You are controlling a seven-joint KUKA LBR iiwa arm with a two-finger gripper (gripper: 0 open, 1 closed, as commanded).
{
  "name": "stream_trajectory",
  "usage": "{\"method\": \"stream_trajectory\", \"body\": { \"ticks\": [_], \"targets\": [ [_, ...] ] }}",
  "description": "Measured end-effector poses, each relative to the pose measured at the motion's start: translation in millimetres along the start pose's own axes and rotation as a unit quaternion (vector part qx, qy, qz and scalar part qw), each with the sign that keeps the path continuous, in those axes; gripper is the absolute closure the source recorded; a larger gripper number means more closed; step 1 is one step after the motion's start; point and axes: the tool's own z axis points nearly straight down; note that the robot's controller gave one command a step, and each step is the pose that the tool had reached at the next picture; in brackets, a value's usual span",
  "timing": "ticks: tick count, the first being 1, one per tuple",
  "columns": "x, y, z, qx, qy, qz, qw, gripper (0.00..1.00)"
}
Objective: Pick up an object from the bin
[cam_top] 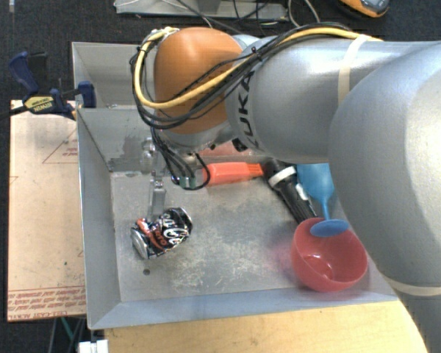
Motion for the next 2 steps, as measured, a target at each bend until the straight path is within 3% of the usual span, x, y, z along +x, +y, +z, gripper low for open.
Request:
{"method": "stream_trajectory", "body": {
  "ticks": [1,2],
  "targets": [
    [-1.9,-1,-5,-0.001,-0.0037,0.002,1.0000,0.00],
    [39.0,-28,87,-0.001,-0.0032,-0.120,0.9927,0.00]
  ]
}}
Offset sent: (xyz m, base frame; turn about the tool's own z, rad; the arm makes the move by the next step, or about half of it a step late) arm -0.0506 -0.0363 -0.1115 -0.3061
